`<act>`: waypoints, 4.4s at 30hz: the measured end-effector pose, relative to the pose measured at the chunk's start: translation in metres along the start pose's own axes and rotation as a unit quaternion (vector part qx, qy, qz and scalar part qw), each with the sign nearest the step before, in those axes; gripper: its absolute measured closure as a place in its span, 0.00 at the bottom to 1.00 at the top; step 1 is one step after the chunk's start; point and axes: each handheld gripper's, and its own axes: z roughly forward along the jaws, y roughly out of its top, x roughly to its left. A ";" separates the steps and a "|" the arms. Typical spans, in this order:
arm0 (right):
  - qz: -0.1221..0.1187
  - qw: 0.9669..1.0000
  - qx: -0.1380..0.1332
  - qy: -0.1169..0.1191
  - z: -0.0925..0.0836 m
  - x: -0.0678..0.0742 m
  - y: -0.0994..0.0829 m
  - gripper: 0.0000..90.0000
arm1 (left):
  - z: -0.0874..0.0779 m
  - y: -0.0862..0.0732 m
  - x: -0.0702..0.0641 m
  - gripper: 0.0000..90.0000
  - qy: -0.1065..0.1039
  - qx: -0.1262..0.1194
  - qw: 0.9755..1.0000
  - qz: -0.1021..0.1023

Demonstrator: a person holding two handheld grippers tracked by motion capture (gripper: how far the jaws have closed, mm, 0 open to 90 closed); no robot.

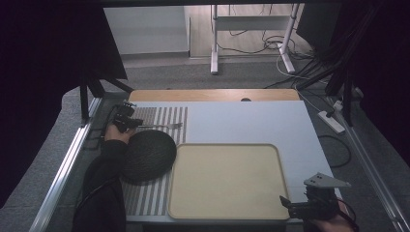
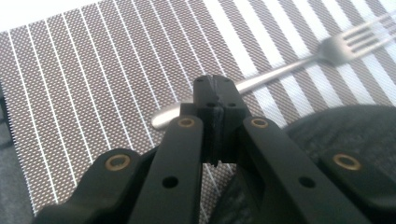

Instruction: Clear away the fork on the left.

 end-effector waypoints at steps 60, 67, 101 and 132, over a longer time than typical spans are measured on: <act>-0.006 1.000 0.000 0.006 0.001 0.001 0.000 0.00 | 0.005 0.001 0.010 0.74 -0.033 0.044 0.998 -0.026; -0.009 1.000 0.001 0.006 0.001 0.001 0.000 0.00 | 0.010 0.014 -0.004 0.35 -0.062 0.037 0.997 -0.013; -0.016 1.000 0.005 0.009 0.001 0.002 0.000 0.00 | 0.042 0.042 -0.039 0.45 -0.035 0.107 0.986 0.122; -0.016 1.000 0.007 0.008 0.002 0.002 0.000 0.00 | 0.010 0.033 -0.016 0.95 0.022 0.116 0.968 0.222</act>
